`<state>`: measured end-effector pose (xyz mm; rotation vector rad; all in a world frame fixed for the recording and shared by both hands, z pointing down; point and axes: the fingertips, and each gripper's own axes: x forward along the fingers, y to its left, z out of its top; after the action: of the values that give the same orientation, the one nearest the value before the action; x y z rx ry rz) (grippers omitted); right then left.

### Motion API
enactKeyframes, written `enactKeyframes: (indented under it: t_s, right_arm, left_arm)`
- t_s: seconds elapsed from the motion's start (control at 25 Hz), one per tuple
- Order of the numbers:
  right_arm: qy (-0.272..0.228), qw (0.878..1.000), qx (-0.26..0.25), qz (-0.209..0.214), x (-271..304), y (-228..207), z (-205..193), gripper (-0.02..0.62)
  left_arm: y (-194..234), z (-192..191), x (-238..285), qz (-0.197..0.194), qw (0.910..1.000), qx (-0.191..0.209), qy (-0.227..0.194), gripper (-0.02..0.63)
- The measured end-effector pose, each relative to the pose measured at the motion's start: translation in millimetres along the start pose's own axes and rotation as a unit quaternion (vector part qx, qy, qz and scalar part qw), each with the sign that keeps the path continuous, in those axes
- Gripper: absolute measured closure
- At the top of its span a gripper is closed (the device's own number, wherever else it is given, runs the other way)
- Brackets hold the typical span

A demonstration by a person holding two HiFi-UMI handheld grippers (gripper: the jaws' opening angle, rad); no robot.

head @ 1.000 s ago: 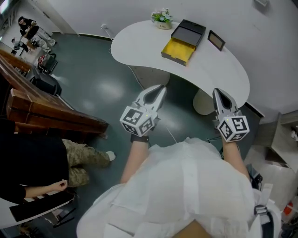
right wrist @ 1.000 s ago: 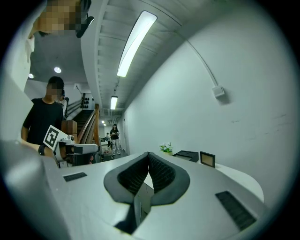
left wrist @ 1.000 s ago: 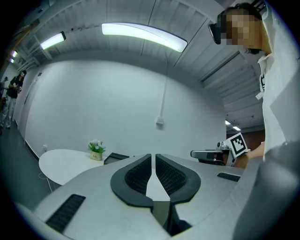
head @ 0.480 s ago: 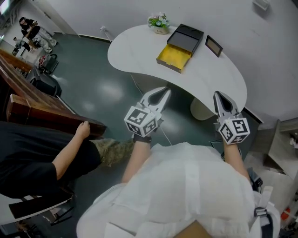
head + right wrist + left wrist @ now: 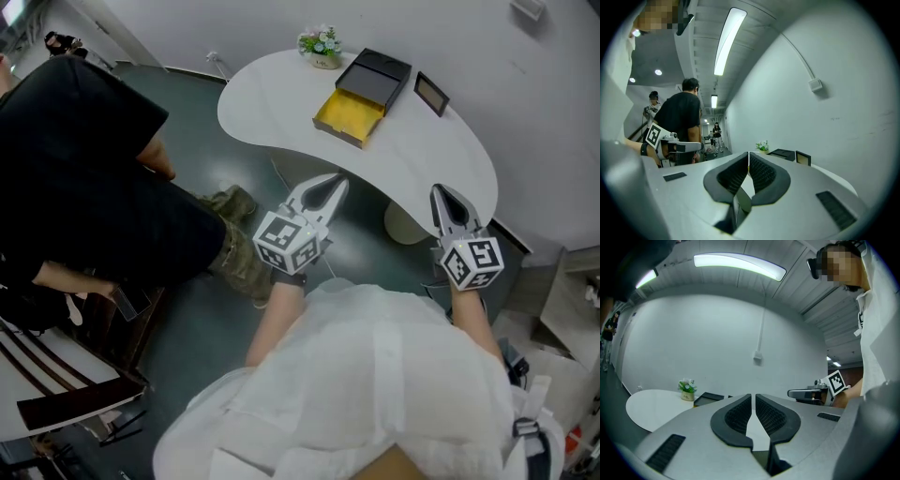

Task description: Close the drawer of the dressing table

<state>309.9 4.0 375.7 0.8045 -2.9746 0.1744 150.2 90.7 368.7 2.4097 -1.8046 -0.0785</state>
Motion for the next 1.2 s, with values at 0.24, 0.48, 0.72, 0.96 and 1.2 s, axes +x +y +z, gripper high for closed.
enactKeyframes:
  t_s: [0.24, 0.48, 0.72, 0.96, 1.2]
  right_arm:
    - [0.011, 1.000, 0.012, 0.011, 10.5, 2.3, -10.5, 0.584]
    - [0.017, 1.000, 0.016, 0.009, 33.6, 13.6, -10.9, 0.584]
    - [0.024, 1.000, 0.019, -0.008, 94.6, 24.9, -16.5, 0.583]
    - [0.023, 0.999, 0.015, -0.019, 163.3, 57.1, -9.8, 0.581]
    - [0.016, 0.998, 0.025, -0.059, 216.5, 82.1, -10.9, 0.548]
  left_arm:
    - [10.3, -5.9, -4.8, 0.010, 0.9999, 0.003, 0.011, 0.568]
    - [41.7, -1.6, -12.5, 0.016, 0.9998, 0.001, 0.010, 0.568]
    - [111.9, -4.9, -8.9, 0.006, 0.9999, -0.010, 0.006, 0.568]
    - [185.3, 3.7, -7.1, -0.030, 0.9994, -0.003, 0.015, 0.568]
    - [239.6, 8.7, -9.4, -0.091, 0.9953, 0.012, 0.030, 0.568]
